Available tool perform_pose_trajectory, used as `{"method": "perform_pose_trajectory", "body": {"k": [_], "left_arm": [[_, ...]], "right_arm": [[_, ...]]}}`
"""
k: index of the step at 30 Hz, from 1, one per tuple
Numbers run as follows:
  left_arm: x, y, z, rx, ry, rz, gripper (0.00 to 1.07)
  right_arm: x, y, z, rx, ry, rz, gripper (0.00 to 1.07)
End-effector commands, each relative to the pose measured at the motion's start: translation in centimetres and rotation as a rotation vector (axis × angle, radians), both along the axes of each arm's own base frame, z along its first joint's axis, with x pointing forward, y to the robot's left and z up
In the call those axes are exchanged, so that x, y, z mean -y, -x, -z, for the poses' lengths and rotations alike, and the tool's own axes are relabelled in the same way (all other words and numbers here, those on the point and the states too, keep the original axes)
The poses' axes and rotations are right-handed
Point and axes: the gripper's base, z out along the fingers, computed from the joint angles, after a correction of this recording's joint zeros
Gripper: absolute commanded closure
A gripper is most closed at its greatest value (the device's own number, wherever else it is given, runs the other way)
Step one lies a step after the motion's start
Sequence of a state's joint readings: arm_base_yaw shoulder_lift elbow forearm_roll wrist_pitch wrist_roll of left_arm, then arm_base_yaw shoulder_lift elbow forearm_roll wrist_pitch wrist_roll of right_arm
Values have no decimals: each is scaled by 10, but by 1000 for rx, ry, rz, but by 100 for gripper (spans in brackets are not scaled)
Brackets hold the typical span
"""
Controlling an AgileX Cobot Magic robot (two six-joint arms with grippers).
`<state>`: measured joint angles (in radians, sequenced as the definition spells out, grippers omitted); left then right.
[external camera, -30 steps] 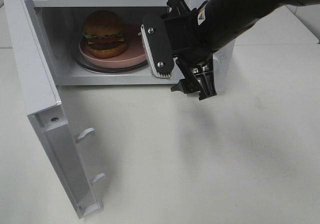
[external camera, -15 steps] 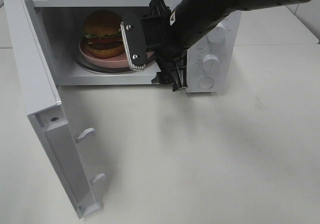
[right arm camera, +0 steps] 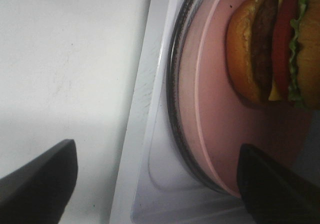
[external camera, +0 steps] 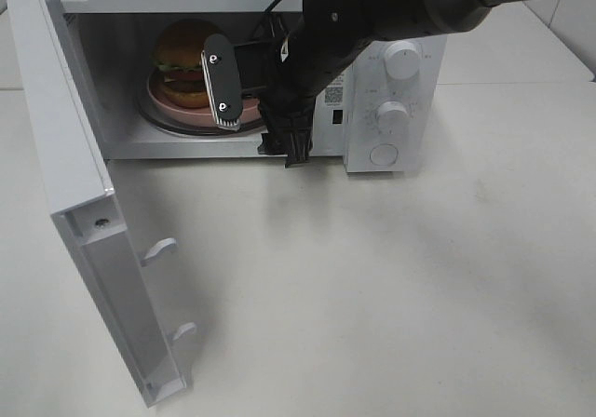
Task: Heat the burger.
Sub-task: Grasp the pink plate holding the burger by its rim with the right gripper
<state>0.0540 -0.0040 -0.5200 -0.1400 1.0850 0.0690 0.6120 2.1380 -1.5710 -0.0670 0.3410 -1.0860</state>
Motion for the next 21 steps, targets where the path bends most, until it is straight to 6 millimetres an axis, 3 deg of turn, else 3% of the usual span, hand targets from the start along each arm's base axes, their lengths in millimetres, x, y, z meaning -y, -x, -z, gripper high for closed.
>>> {"method": "perform_pose_trajectory", "body": {"k": [1, 21], "left_arm": [[0, 2, 0, 27, 8, -3, 7], [0, 2, 0, 27, 8, -3, 7]], "right_arm": [[-4, -7, 9, -27, 0, 30, 24], [-24, -38, 32, -28, 0, 39, 24]]}}
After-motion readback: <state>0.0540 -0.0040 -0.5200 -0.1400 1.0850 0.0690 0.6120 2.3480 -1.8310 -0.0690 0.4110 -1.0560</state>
